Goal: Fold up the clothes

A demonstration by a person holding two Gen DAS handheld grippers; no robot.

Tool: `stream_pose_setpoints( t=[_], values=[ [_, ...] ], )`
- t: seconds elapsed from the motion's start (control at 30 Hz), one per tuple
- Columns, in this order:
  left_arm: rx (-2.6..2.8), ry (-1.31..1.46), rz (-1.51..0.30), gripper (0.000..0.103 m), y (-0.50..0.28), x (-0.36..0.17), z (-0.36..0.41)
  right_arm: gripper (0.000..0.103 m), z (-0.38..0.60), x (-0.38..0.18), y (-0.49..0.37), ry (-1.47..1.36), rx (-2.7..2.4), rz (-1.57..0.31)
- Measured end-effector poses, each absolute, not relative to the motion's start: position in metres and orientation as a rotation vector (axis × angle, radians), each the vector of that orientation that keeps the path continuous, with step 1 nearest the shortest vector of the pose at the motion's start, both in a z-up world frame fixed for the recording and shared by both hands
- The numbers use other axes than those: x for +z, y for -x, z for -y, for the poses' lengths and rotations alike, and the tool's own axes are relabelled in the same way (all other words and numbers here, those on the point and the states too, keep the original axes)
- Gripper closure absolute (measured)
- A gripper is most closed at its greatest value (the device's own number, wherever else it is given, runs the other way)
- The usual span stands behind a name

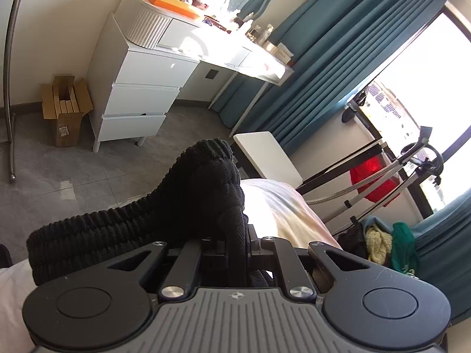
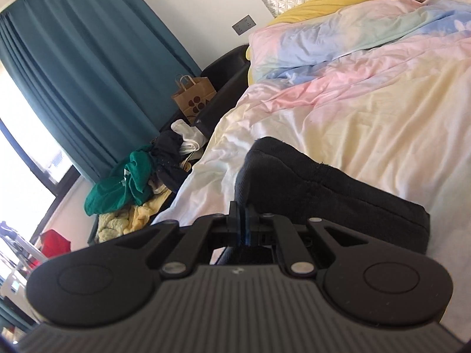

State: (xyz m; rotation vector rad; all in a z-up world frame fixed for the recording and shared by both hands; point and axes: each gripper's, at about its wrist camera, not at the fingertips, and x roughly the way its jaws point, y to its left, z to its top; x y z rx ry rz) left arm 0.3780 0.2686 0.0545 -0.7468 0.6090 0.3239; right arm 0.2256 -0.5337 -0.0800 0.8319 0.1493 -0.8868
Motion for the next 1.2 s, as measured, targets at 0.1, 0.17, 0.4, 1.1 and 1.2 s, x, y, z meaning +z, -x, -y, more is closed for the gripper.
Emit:
stream_pose_setpoints(
  t=[0.1, 0.17, 0.4, 1.1, 1.2],
  values=[
    [0.34, 0.693, -0.638, 0.091, -0.433, 0.023, -0.245, 0.097, 0.544, -0.114, -0.273, -0.774, -0.923, -0.22],
    [0.354, 0.66, -0.643, 0.089, -0.452, 0.006, -0.231, 0.097, 0.547, -0.134, -0.294, -0.723, -0.942, -0.281],
    [0.265, 0.646, -0.702, 0.057, -0.454, -0.013, -0.24, 0.091, 0.553, -0.156, -0.295, -0.767, -0.897, -0.31],
    [0.004, 1.068, -0.739, 0.015, -0.172, -0.074, -0.274, 0.052, 0.512, -0.193, -0.081, -1.441, -0.525, -0.159],
    [-0.029, 1.111, -0.717, 0.017, -0.178, -0.092, -0.288, 0.052, 0.515, -0.209, -0.085, -1.526, -0.44, -0.179]
  ],
)
